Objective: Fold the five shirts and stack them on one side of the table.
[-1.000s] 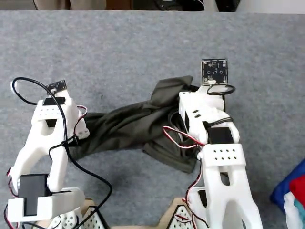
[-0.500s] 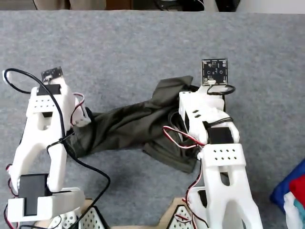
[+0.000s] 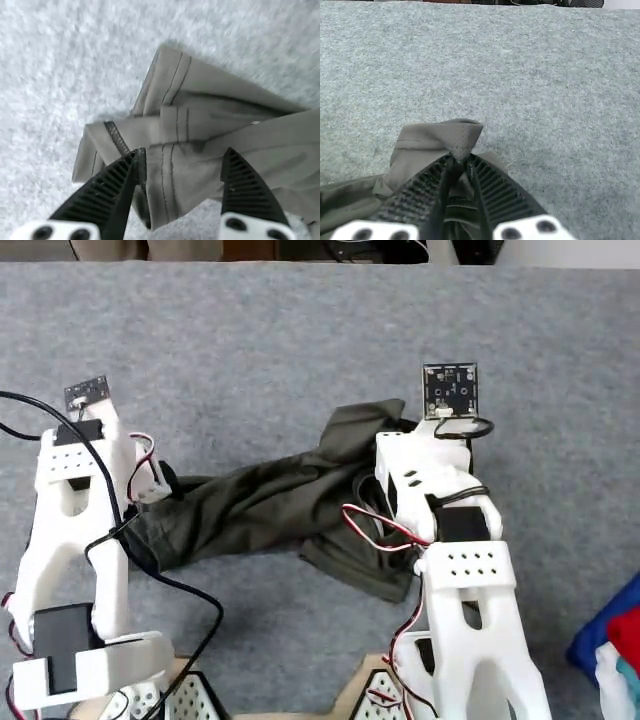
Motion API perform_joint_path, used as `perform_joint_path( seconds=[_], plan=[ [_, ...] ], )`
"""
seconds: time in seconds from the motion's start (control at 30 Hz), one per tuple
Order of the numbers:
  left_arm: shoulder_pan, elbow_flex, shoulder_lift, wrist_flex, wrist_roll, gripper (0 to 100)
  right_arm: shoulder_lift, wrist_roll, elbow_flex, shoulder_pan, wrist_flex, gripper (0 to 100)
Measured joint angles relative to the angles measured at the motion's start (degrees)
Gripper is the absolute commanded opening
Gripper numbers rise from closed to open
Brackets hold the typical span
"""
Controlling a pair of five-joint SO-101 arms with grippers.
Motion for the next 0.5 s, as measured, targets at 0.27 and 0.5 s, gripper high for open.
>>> perform_joint_path(
  seconds=[0.27,0.5],
  plan=[
    [0.00,7.03,0.00,-0.09,0.00,25,0.00,0.00,0.00,0.00,0.00,0.5],
    [0.00,8.44,0.00,-1.76,0.00,21,0.00,0.00,0.53,0.00,0.00,0.5]
  ],
)
